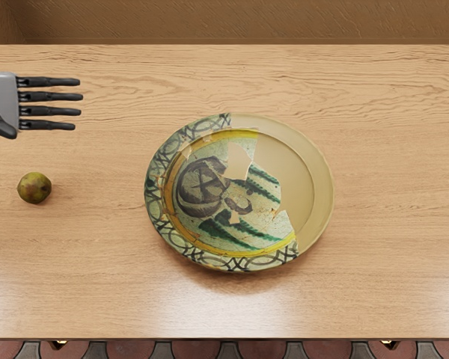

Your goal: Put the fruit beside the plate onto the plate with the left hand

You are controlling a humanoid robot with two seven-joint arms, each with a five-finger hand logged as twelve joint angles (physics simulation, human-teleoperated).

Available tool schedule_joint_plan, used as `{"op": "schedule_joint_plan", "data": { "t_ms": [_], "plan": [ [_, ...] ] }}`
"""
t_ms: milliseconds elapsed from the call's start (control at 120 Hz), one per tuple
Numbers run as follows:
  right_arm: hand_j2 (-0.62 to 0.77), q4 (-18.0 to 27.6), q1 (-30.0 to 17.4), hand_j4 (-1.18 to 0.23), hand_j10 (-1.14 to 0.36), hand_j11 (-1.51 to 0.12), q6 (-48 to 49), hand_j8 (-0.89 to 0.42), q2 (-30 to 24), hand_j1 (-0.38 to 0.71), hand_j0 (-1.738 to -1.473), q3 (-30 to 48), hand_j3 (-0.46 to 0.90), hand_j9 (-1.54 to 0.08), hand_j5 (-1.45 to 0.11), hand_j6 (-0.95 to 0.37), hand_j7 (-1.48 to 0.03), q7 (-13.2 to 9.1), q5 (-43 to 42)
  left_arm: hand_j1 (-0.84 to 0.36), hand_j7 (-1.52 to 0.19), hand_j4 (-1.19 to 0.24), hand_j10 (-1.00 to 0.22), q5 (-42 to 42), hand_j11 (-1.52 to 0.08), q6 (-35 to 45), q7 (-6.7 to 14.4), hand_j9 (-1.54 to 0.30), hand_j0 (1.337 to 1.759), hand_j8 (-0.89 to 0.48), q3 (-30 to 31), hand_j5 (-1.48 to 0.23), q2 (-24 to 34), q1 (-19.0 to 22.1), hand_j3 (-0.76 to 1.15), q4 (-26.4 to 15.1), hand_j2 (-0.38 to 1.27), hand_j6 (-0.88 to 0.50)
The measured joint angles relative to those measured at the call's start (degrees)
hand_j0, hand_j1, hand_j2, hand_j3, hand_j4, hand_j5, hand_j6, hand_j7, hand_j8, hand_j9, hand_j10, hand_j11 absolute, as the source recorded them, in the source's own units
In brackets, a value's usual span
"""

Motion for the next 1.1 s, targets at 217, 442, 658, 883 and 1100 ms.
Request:
{"op": "schedule_joint_plan", "data": {
  "t_ms": [217,442,658,883,1100],
  "plan": [
    [0.00,0.02,0.00,-0.02,-0.02,-0.03,0.00,-0.02,0.00,-0.32,-1.658,0.01,0.00,-0.03,-0.03,-0.02,-0.03,0.07,0.00,0.34,-0.01,0.00,0.00,4.66,-0.01,-0.06,0.00,-0.01,1.658,0.00,0.66,-0.01,-0.63,-0.17,0.00,-0.02,0.00,0.00],
    [0.00,0.03,0.00,-0.02,-0.02,-0.03,0.00,-0.02,0.00,-0.32,-1.658,0.01,0.00,-0.03,-0.03,-0.02,-0.03,0.06,0.00,0.34,-0.01,-0.01,-0.01,25.73,-0.01,-0.06,0.00,-0.01,1.658,-0.01,1.67,-0.01,-5.19,-1.33,0.00,-1.06,0.00,-0.01],
    [0.00,0.03,0.00,-0.02,-0.02,-0.03,0.00,-0.02,0.00,-0.32,-1.658,0.01,0.00,-0.03,-0.03,-0.02,-0.03,0.05,0.00,0.34,-0.01,-0.01,-0.01,49.37,-0.01,14.12,0.00,-0.01,1.658,-0.01,3.25,-0.01,-9.33,-4.76,0.00,-4.44,0.00,-0.01],
    [0.00,0.03,-0.01,-0.02,-0.02,-0.03,0.00,-0.02,0.00,-0.32,-1.658,0.01,0.00,-0.03,-0.03,-0.02,-0.03,0.06,0.00,0.34,-0.01,-0.01,-0.01,58.82,-0.01,29.63,0.00,-0.01,1.658,-0.01,22.94,-0.01,-18.21,-17.36,0.00,-5.17,0.00,-0.01],
    [0.00,0.03,-0.02,-0.02,-0.02,-0.03,0.00,-0.02,0.00,-0.32,-1.658,0.01,0.00,-0.03,-0.03,-0.02,-0.03,0.06,0.00,0.34,-0.01,-0.01,-0.01,67.77,-0.01,34.00,0.00,-0.01,1.658,-0.01,32.53,-0.01,-19.95,-17.53,0.00,-5.26,0.00,-0.01]
  ]
}}
